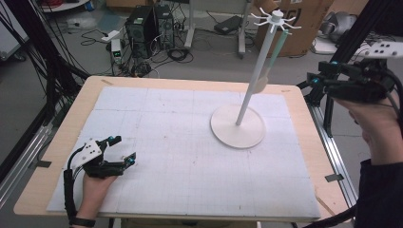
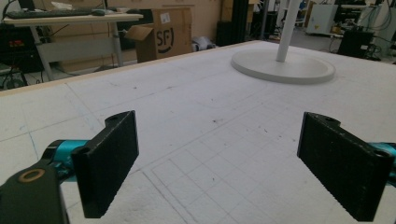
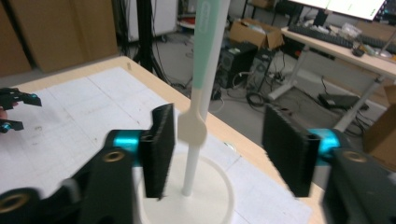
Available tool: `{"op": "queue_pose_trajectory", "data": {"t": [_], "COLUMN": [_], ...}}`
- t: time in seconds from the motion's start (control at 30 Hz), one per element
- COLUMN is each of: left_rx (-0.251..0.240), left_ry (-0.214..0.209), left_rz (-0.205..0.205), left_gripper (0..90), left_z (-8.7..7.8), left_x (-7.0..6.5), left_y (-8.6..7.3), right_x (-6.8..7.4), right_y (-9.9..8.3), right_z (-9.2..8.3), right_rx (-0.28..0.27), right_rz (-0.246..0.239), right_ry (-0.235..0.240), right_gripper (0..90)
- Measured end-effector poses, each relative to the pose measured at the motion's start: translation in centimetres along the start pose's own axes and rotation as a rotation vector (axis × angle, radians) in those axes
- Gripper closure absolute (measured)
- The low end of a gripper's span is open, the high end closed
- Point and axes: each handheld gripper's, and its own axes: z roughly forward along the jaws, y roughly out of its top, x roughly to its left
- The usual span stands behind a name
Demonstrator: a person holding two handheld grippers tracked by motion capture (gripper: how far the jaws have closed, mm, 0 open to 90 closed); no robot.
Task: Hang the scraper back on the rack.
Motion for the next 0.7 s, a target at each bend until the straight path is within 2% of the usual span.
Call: {"op": "queue_pose_trajectory", "data": {"t": [0.1, 0.17, 0.33, 0.4, 0.53, 0.57, 0.6, 0.67, 0.7], "left_rx": [-0.004, -0.004, -0.005, -0.004, -0.006, -0.005, -0.004, -0.004, -0.005], "left_ry": [-0.002, -0.003, -0.002, -0.002, -0.004, -0.004, -0.003, -0.001, -0.001], "left_rz": [-0.005, -0.006, -0.010, -0.009, -0.012, -0.009, -0.008, -0.007, -0.007], "left_gripper": [13.1, 13.1, 13.1, 13.1, 13.1, 13.1, 13.1, 13.1, 13.1], "left_z": [0.0, 0.0, 0.0, 0.0, 0.0, -0.1, -0.1, -0.1, -0.1], "left_x": [0.0, 0.0, 0.1, 0.1, 0.1, 0.1, 0.1, 0.1, 0.1], "left_y": [0.0, 0.0, 0.0, 0.0, 0.0, 0.0, 0.0, 0.0, 0.0], "right_x": [0.4, 0.9, 2.5, 3.2, 4.8, 5.5, 5.5, 6.3, 7.0], "right_y": [-2.3, -4.2, -9.8, -12.1, -16.2, -17.9, -17.9, -19.2, -20.4], "right_z": [0.5, 1.0, 2.8, 3.6, 4.9, 5.5, 5.5, 6.1, 6.5], "right_rx": [-0.031, -0.050, -0.088, -0.087, -0.082, -0.078, -0.078, -0.050, -0.064], "right_rz": [-0.001, -0.005, 0.001, 0.013, 0.010, 0.010, 0.010, 0.001, 0.005], "right_ry": [0.026, 0.062, 0.133, 0.163, 0.178, 0.184, 0.184, 0.176, 0.179], "right_gripper": [34.1, 32.0, 26.3, 25.0, 23.1, 22.7, 22.7, 20.8, 20.9]}}
